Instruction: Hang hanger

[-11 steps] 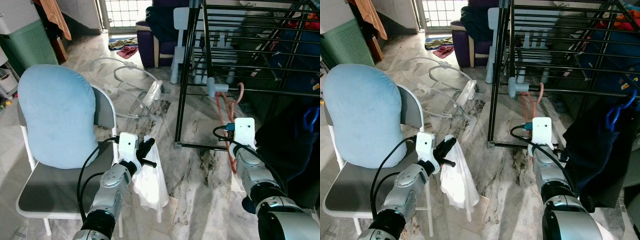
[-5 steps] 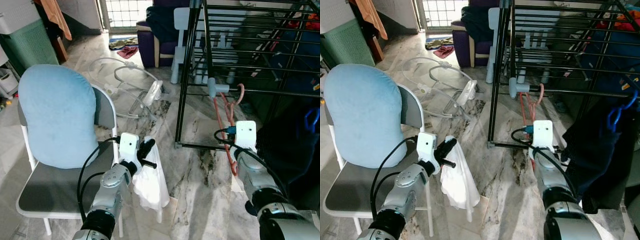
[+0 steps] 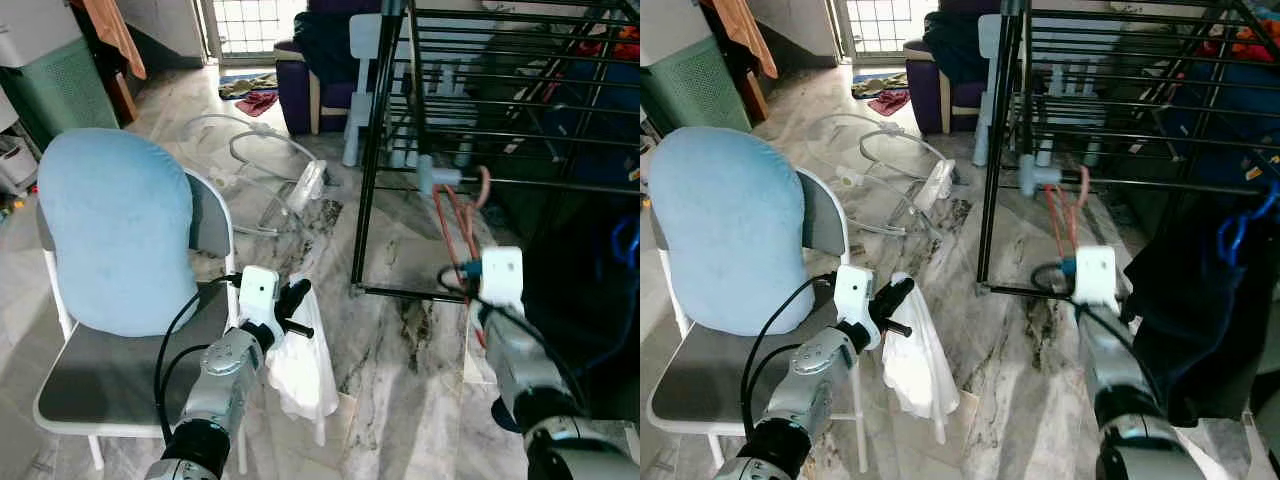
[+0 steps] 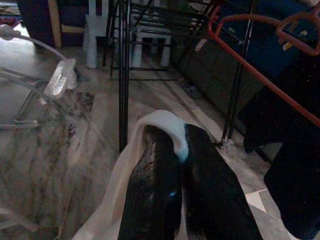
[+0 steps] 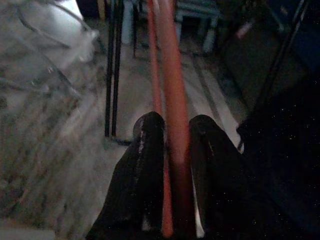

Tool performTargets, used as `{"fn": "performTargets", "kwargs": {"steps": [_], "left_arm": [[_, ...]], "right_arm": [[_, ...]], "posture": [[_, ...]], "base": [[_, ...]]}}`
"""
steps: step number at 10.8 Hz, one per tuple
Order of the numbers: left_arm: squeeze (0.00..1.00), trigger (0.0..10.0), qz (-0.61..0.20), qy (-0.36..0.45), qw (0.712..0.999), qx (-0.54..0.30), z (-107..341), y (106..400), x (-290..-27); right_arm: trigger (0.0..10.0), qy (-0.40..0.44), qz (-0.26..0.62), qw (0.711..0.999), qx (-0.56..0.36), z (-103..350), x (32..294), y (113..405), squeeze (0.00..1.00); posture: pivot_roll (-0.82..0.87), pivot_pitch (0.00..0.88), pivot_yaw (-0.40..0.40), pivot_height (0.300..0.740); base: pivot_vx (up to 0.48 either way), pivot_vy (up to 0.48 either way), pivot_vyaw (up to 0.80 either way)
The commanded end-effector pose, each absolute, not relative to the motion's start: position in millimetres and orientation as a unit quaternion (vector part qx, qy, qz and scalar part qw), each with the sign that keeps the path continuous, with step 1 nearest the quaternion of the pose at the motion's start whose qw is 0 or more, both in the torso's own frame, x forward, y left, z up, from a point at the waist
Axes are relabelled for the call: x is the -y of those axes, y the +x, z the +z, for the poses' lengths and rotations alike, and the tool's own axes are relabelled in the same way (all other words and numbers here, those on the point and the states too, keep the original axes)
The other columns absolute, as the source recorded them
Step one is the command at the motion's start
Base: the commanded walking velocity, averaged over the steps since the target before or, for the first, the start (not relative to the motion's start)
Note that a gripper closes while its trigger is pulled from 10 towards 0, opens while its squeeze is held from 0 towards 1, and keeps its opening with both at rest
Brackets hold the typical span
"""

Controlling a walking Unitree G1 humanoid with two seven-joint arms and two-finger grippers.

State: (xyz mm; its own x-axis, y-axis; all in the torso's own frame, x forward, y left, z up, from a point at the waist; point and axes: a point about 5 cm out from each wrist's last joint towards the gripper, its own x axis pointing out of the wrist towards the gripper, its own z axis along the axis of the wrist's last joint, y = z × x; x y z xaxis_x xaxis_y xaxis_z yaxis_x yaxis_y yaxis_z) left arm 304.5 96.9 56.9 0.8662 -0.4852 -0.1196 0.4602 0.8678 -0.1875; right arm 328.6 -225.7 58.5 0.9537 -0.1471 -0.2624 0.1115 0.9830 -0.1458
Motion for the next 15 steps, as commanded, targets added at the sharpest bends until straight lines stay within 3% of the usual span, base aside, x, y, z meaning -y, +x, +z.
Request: {"fn": "performTargets", "kwargs": {"steps": [1, 2, 3, 4, 5, 11, 12, 13, 14, 15], "left_arm": [[0.00, 10.0, -0.249, -0.070, 0.963, -0.077, 60.4, 307.1, -96.4], [0.00, 10.0, -0.251, -0.071, 0.962, -0.078, 60.5, 307.0, -95.6], [0.00, 10.0, -0.252, -0.071, 0.962, -0.079, 60.3, 306.9, -94.8], [0.00, 10.0, -0.253, -0.071, 0.962, -0.079, 60.2, 306.8, -94.4], [0.00, 10.0, -0.253, -0.071, 0.962, -0.080, 60.1, 306.8, -94.5], [0.00, 10.0, -0.255, -0.065, 0.961, -0.085, 59.1, 306.2, -94.4], [0.00, 10.0, -0.255, -0.064, 0.961, -0.087, 58.8, 306.4, -94.4], [0.00, 10.0, -0.254, -0.064, 0.961, -0.087, 58.5, 306.3, -94.0], [0.00, 10.0, -0.254, -0.064, 0.961, -0.088, 58.1, 305.9, -93.4], [0.00, 10.0, -0.255, -0.064, 0.961, -0.089, 57.7, 305.5, -92.8]], "right_arm": [[10.0, -0.063, -0.081, 0.984, -0.143, 58.3, 232.2, 327.3, 1.00], [10.0, -0.063, -0.082, 0.984, -0.142, 59.2, 232.7, 327.9, 1.00], [10.0, -0.064, -0.086, 0.984, -0.141, 61.4, 233.7, 329.6, 0.62], [10.0, -0.065, -0.088, 0.984, -0.139, 64.0, 234.9, 331.7, 0.37], [10.0, -0.065, -0.089, 0.984, -0.138, 66.2, 235.6, 333.6, 0.04], [10.0, -0.089, -0.066, 0.985, -0.134, 82.4, 239.7, 346.7, 0.00], [0.8, -0.094, -0.067, 0.984, -0.133, 85.3, 241.6, 348.4, 0.00], [0.0, -0.095, -0.064, 0.984, -0.134, 86.3, 241.8, 349.4, 0.00], [0.8, -0.095, -0.062, 0.984, -0.134, 86.7, 241.8, 349.8, 0.00], [0.4, -0.095, -0.056, 0.985, -0.136, 86.7, 240.4, 350.4, 0.00]], "posture": [[-0.09, 0.030, 0.019, 0.740], [-0.09, 0.031, 0.019, 0.740], [-0.09, 0.031, 0.019, 0.740], [-0.08, 0.030, 0.018, 0.740], [-0.08, 0.029, 0.018, 0.740], [-0.08, 0.030, 0.019, 0.740], [-0.07, 0.030, 0.017, 0.740], [-0.07, 0.030, 0.015, 0.740], [-0.07, 0.029, 0.013, 0.740], [-0.07, 0.029, 0.010, 0.740]], "base": [[0.000, 0.000, 0.00], [0.000, 0.000, 0.00], [0.000, 0.000, 0.00], [0.000, 0.000, 0.00], [0.000, 0.000, 0.00], [0.000, 0.000, 0.00], [0.000, 0.000, 0.00], [0.000, 0.000, 0.00], [0.000, 0.000, 0.00], [0.000, 0.000, 0.00]]}}
